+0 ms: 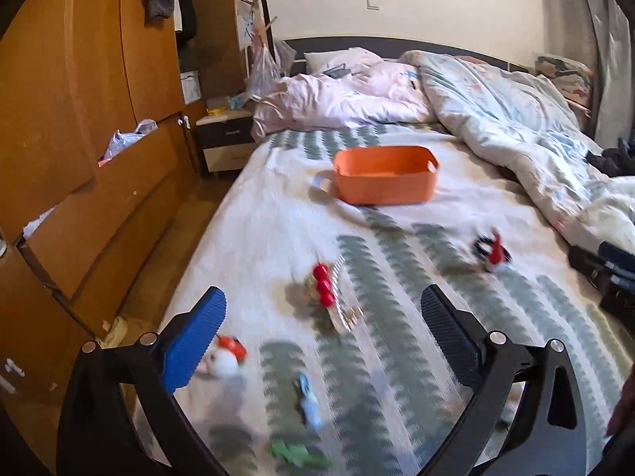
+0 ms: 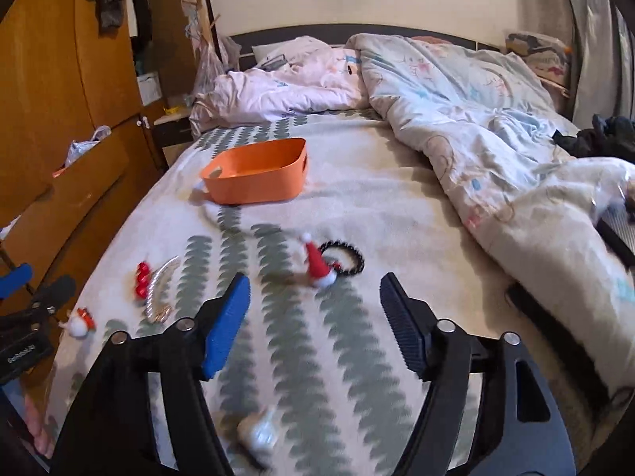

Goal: Organize jewelry

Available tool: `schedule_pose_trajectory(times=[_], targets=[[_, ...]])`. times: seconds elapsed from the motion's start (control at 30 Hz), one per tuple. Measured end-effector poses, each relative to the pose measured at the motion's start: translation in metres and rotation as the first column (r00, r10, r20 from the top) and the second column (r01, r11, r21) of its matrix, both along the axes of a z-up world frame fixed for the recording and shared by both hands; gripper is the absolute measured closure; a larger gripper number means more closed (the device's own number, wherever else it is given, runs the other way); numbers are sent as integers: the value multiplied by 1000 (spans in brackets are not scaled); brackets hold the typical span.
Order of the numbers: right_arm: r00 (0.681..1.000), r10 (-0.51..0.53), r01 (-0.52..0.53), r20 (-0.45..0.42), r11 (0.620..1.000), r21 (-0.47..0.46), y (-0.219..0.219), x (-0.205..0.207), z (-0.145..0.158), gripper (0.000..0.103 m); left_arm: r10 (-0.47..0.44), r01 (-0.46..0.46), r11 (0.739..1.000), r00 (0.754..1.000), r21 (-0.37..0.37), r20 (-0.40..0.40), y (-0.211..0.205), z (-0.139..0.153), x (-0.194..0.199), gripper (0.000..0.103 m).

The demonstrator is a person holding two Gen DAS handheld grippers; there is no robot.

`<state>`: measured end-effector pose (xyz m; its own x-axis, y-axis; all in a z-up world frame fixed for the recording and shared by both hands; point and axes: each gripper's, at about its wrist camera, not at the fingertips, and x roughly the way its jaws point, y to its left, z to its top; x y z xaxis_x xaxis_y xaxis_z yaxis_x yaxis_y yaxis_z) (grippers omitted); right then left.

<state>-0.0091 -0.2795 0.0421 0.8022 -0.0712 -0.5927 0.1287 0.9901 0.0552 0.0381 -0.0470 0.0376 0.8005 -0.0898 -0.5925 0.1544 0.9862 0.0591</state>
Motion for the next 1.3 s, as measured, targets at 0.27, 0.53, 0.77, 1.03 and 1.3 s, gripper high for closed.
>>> schedule_pose_trajectory(times=[0.27,0.53,0.77,1.03,1.3], targets=[[1000,-7,7,-22,1000,12,26,-75,-27,23,-42,43,999,996,10,-85,-3,-31,-46,6],[1000,-13,13,-7,1000,-15,45,-126,-47,18,-1,-5,999,993,-47,-116,19,-42,-74,6],[999,21,-21,-34,999,-26,67,-153,-72,18,7,-12,999,992,-38,-128,25,-51,-93,6],[1000,26,-26,0,999,-40,80,-177,-75,18,11,-15,1000,990,-27,-137,27,-57,-108,5],[999,26,-26,-35,1000,-9,78,-179,-87,18,22,-25,1000,988,-13,-153,26,-61,-111,5]])
